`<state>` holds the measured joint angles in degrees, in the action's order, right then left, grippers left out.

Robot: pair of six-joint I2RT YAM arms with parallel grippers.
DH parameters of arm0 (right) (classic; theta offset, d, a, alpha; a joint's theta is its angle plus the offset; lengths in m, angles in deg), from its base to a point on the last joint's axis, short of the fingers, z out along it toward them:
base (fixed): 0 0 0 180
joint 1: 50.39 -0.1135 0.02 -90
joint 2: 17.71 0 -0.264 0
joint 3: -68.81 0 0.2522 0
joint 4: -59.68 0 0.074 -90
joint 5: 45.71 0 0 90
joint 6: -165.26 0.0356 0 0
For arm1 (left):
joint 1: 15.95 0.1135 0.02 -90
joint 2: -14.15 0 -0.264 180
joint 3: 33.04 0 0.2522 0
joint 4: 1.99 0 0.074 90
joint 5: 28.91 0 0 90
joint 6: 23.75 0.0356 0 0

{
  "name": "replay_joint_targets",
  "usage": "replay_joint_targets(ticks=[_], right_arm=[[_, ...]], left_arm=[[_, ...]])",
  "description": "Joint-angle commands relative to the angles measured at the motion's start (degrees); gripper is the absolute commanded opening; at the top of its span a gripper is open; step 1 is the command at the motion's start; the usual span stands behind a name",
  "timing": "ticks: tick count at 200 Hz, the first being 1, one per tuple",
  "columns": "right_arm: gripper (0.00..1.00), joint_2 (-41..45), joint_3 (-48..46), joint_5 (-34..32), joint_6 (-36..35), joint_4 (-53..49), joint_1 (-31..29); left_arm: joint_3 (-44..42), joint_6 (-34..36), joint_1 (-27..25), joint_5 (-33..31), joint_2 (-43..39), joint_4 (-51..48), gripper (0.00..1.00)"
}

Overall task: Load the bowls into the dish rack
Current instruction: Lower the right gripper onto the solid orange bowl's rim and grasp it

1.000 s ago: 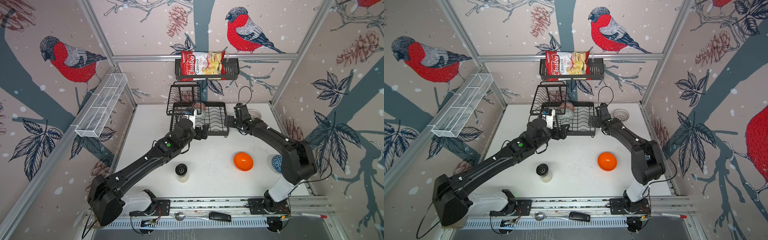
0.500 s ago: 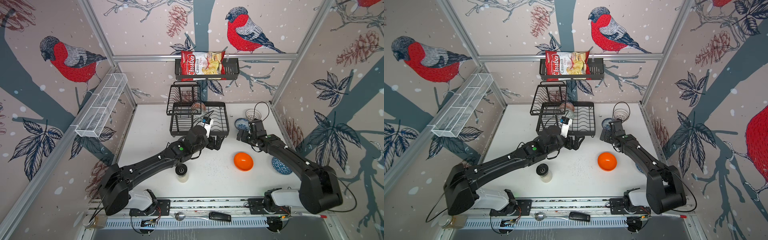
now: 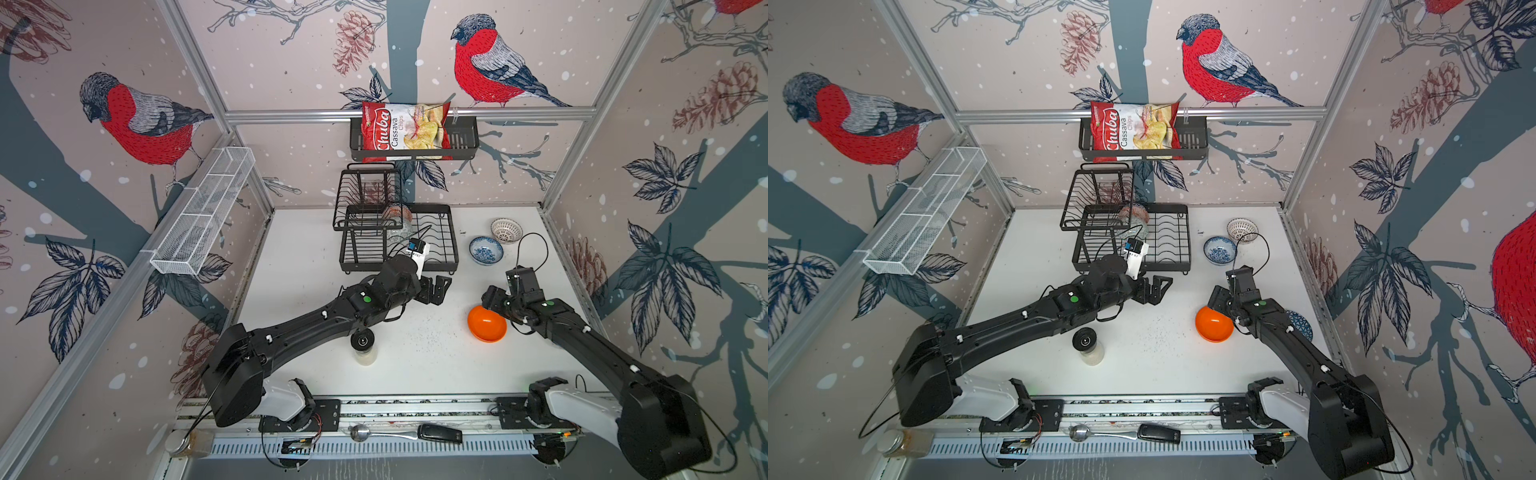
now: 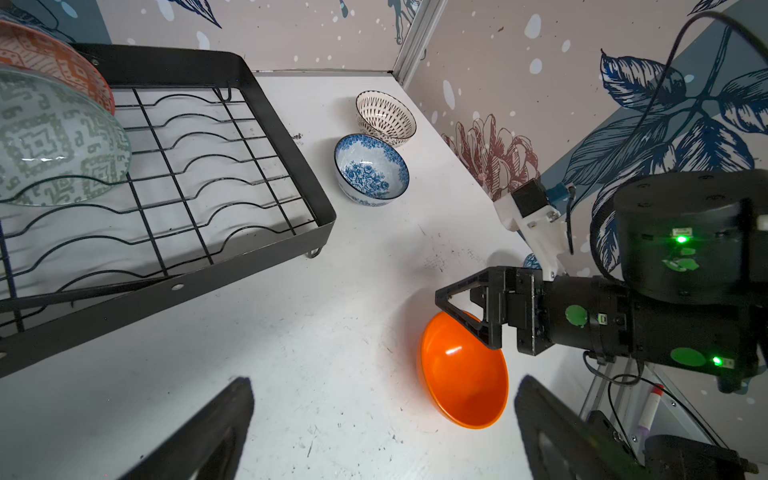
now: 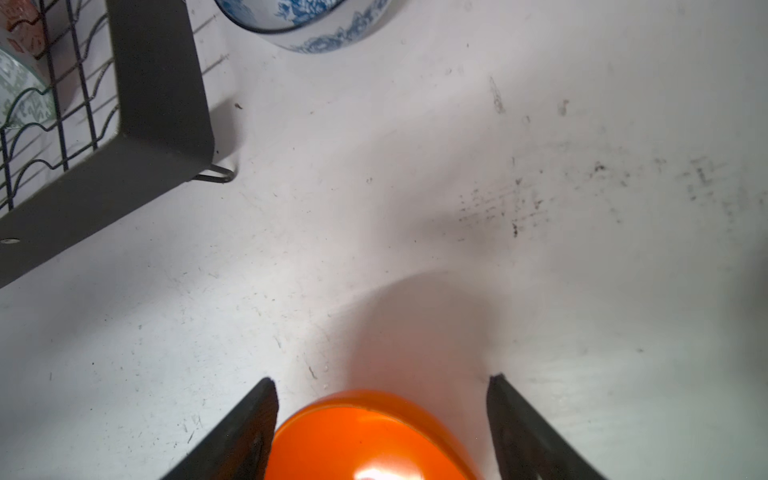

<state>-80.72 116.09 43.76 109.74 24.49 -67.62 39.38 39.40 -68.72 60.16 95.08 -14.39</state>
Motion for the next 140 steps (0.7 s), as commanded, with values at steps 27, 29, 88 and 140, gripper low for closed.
replay_joint_targets(ticks=[27,29,88,140], right_arm=[[0.72,3.49,-2.59,3.01,2.62,-0.34,-0.07],[0.72,3.65,-2.69,3.07,2.68,-0.34,-0.08],[0.64,3.73,-4.91,3.16,3.40,0.46,-1.68],[0.57,1.62,-6.26,2.38,5.03,3.85,-3.86]], left_arm=[[1.45,-0.44,-0.11,2.24,2.19,2.24,0.98],[1.53,-0.47,-0.11,2.29,2.28,2.28,0.98],[1.61,-0.40,-0.23,2.16,3.10,2.07,0.98],[1.46,0.22,-0.22,1.41,3.19,1.80,0.98]])
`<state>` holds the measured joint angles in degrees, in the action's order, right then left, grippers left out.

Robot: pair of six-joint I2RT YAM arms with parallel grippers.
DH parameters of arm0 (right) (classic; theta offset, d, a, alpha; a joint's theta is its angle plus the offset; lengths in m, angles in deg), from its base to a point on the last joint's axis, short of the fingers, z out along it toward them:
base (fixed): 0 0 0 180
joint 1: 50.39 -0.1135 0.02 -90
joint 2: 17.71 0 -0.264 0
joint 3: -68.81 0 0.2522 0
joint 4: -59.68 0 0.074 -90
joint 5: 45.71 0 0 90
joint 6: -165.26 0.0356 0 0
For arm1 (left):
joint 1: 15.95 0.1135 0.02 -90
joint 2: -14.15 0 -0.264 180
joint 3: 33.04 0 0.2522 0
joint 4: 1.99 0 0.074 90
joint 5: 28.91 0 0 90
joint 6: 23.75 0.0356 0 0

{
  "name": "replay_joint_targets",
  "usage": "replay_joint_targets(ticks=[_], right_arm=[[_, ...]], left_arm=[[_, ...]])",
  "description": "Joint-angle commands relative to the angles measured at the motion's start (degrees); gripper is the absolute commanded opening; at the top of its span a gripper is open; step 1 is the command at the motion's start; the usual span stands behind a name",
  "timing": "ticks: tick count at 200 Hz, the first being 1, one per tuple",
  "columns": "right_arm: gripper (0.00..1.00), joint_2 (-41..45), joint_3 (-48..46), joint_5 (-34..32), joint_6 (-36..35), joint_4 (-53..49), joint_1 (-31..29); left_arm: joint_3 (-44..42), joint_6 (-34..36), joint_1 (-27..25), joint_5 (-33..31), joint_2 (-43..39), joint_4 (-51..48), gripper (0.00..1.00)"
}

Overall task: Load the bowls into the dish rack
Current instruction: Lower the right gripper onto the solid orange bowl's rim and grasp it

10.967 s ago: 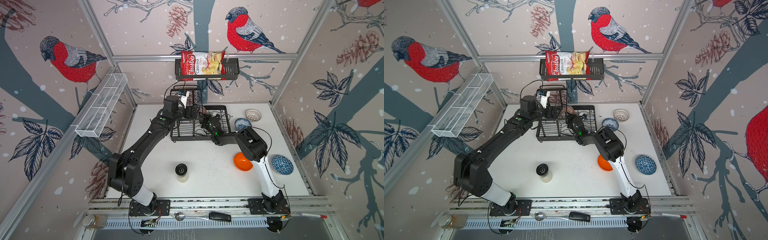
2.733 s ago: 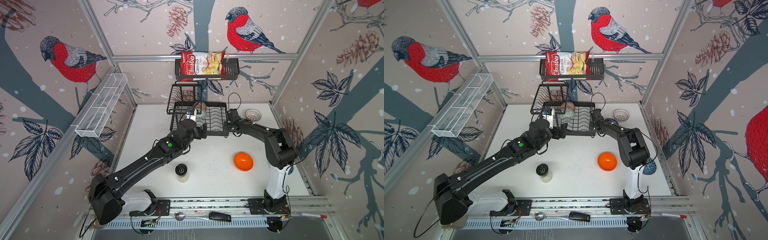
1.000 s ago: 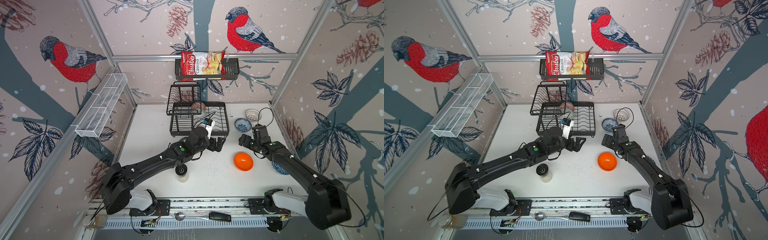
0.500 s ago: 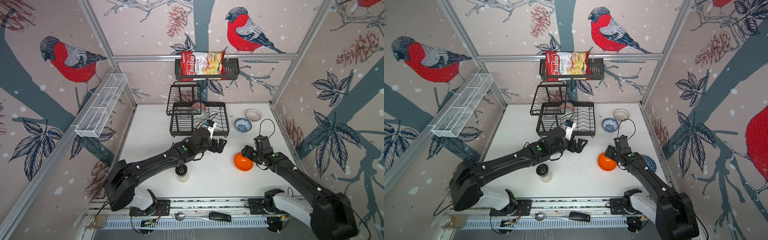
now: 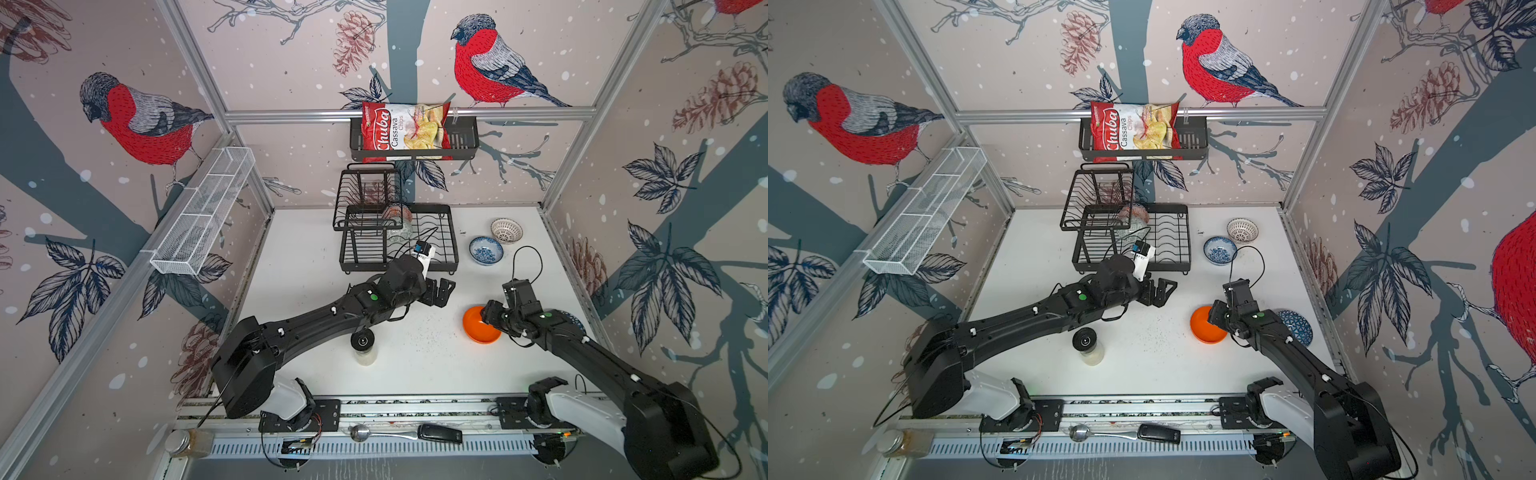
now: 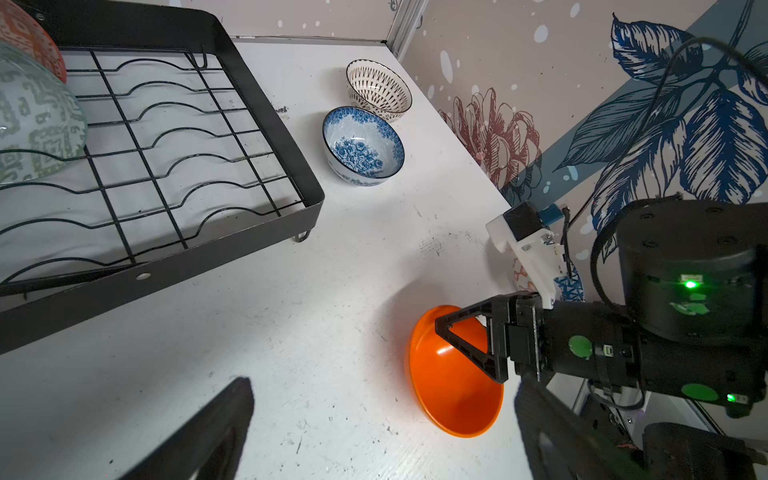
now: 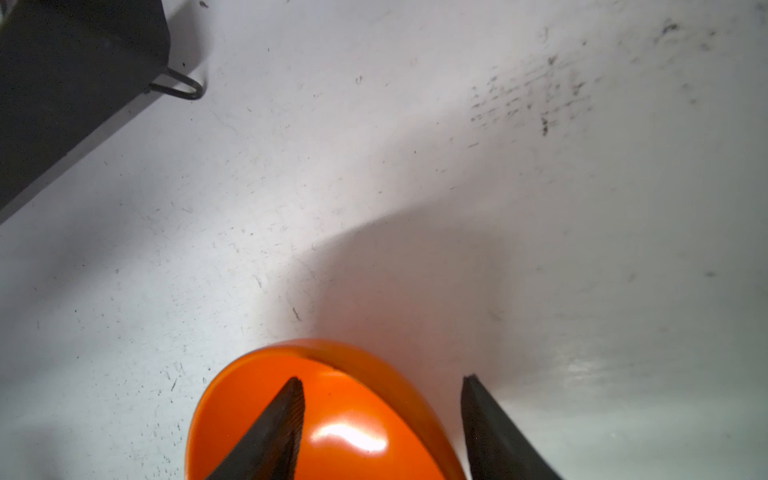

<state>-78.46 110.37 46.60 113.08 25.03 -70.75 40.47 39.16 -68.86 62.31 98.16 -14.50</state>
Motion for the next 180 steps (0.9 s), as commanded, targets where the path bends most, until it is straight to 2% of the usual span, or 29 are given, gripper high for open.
replay_joint_targets(ticks=[1,55,112,180], right_arm=[[0.56,-0.66,-0.54,-0.46,1.75,3.43,-0.78],[0.43,-6.50,1.69,-2.24,3.49,8.62,-3.27],[0.33,-18.18,9.86,-3.36,-0.01,11.82,-3.50],[0.32,-26.67,17.90,-0.39,-3.08,13.79,-3.58]], left_arm=[[0.37,0.46,-0.09,-0.71,0.10,1.86,0.98],[1.25,0.82,-0.05,-0.69,1.31,1.34,0.98],[1.55,-0.32,-0.09,-1.05,1.95,0.42,0.98],[-0.73,-4.85,-0.09,-1.88,2.17,0.83,0.98]])
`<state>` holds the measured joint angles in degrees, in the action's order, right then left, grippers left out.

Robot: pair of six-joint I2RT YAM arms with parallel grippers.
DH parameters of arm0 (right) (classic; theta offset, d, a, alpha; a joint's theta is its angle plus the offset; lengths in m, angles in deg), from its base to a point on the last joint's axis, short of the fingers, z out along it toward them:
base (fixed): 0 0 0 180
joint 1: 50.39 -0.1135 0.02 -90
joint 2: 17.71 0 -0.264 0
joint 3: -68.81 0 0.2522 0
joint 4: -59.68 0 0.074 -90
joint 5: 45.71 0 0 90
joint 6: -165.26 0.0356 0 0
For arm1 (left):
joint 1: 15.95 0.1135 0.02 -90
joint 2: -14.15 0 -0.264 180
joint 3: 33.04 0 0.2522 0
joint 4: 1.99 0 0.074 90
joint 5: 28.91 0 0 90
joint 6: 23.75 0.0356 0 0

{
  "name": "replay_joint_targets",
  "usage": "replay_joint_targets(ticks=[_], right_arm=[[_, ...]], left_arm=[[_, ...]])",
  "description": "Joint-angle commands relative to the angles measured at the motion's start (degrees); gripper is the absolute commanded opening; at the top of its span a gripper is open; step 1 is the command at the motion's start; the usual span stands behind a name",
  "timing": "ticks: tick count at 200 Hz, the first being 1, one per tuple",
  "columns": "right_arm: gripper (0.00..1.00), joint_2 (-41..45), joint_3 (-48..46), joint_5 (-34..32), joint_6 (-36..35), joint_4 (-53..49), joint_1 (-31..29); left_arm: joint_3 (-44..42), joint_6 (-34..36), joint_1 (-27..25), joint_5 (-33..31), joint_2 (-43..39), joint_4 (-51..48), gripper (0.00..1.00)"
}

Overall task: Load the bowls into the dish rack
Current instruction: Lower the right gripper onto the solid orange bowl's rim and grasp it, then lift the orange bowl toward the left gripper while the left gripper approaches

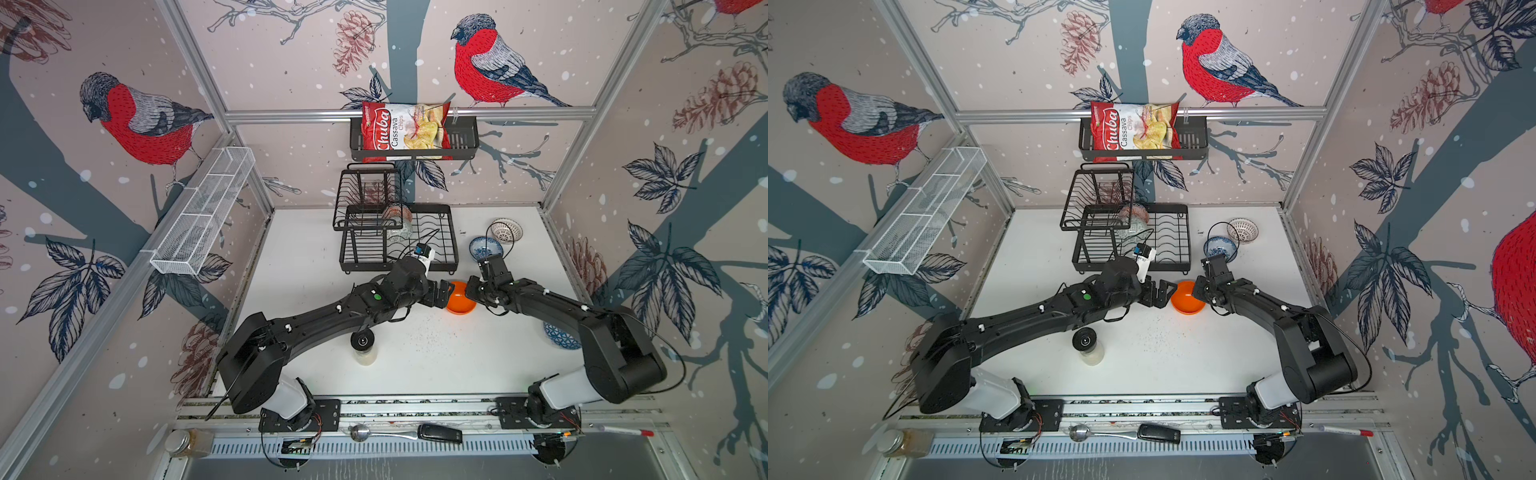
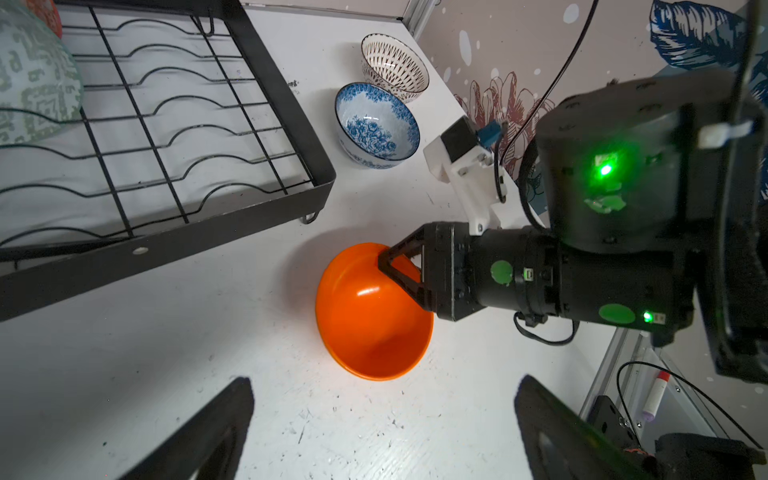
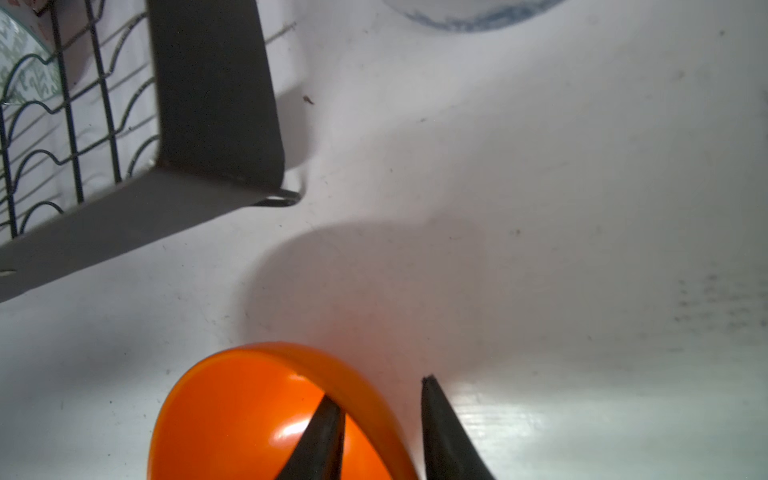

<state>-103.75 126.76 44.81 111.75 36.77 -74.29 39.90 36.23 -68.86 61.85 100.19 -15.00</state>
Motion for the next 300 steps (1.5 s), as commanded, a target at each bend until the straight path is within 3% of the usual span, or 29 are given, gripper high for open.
replay_joint_targets(ticks=[1,53,112,179,276,300], right_arm=[[0.32,-1.40,1.51,1.50,-1.76,2.09,-0.07],[0.20,-1.35,0.09,2.61,-2.52,3.96,-0.96],[0.14,5.84,-4.98,-1.49,-1.97,4.82,-2.13],[0.06,13.63,-4.50,-6.28,-1.24,2.86,-2.60],[0.01,14.02,1.77,-9.19,-3.57,2.79,-3.25],[0.01,13.98,3.05,-10.33,-3.99,1.87,-3.90]], left_arm=[[-0.09,-2.03,-0.09,-1.53,0.16,1.21,0.98],[-4.77,-6.57,-0.05,-4.23,-3.08,2.91,0.98],[-10.24,-12.01,0.00,-4.45,-5.74,7.48,0.98],[-5.51,-13.68,0.30,-3.04,-1.58,9.46,0.98],[-2.35,-15.19,5.55,1.59,3.00,12.24,0.98],[2.15,-14.26,5.95,2.36,5.32,11.06,0.94]])
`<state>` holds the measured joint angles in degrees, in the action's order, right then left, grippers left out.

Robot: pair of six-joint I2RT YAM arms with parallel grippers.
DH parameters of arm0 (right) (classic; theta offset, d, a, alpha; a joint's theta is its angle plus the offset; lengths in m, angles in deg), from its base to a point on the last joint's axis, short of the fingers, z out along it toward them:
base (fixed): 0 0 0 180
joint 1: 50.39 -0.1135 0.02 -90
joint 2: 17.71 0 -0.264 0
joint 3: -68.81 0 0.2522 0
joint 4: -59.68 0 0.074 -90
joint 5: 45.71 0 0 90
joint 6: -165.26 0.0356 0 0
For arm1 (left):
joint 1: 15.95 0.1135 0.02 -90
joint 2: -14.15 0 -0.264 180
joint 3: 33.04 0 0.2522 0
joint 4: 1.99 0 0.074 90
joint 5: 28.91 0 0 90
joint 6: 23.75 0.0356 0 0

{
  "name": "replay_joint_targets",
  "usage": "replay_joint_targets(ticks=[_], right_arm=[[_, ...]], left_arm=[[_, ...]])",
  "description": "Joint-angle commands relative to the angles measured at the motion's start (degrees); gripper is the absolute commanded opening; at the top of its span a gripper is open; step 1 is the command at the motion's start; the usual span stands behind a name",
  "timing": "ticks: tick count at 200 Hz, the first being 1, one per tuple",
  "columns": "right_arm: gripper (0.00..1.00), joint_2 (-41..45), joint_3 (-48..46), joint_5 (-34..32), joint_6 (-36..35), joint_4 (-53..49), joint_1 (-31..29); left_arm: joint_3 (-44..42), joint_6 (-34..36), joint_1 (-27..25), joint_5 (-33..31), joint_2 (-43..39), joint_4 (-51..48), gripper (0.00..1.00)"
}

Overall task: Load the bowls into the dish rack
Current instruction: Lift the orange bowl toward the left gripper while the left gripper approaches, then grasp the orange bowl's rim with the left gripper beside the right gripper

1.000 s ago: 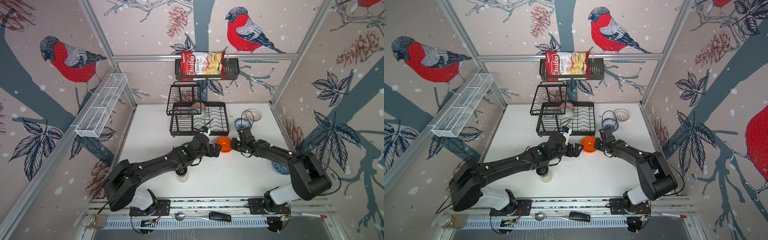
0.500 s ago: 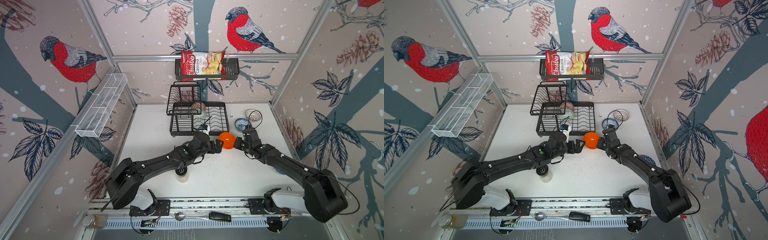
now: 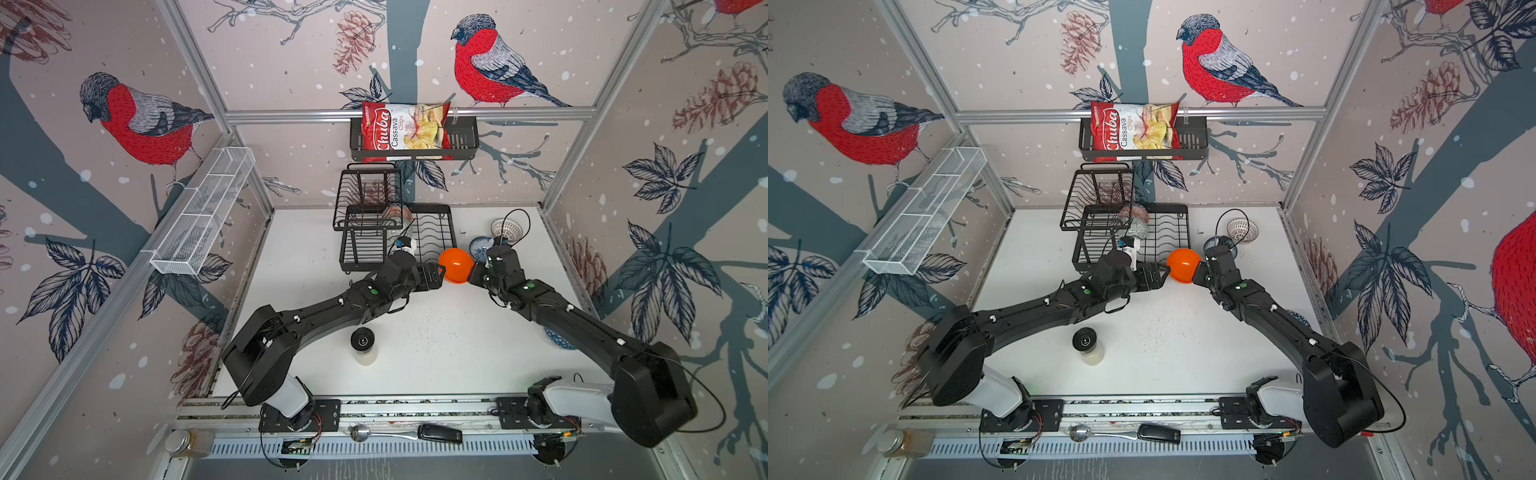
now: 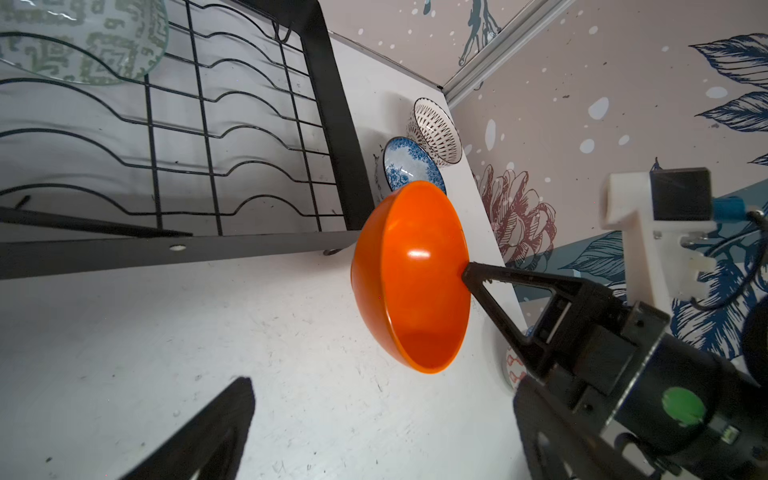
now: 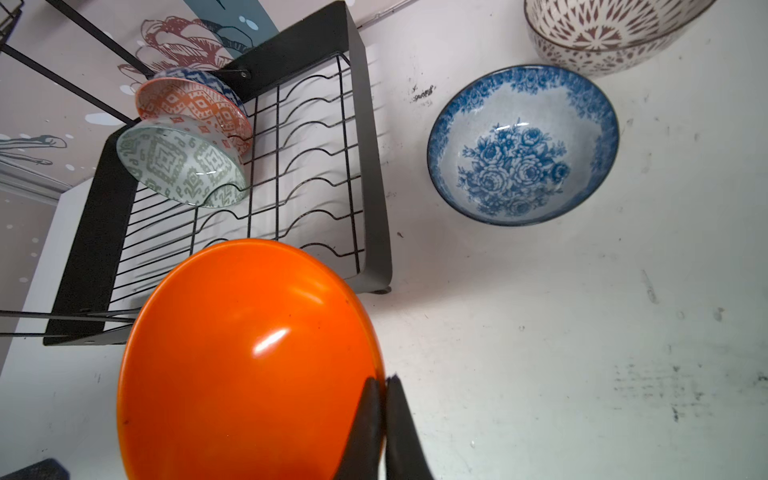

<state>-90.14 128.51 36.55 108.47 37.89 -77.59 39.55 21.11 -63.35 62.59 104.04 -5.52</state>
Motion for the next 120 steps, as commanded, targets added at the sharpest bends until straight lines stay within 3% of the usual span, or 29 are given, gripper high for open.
replay_joint_targets(ticks=[1,53,95,120], right_arm=[[0.01,0.36,1.37,-2.12,-0.70,0.70,-0.63],[0.01,5.82,1.90,-5.67,-1.04,-0.11,-2.66],[0.01,8.43,1.32,-7.76,-1.82,0.13,-4.31],[0.01,8.87,0.90,-9.65,-1.52,0.56,-5.72]], left_arm=[[2.60,0.90,0.45,1.69,1.63,1.51,0.94],[5.70,1.35,1.91,3.47,5.41,2.06,0.73],[7.44,1.22,2.01,3.99,7.44,2.28,0.67],[7.42,0.68,1.96,4.21,7.88,3.60,0.58]])
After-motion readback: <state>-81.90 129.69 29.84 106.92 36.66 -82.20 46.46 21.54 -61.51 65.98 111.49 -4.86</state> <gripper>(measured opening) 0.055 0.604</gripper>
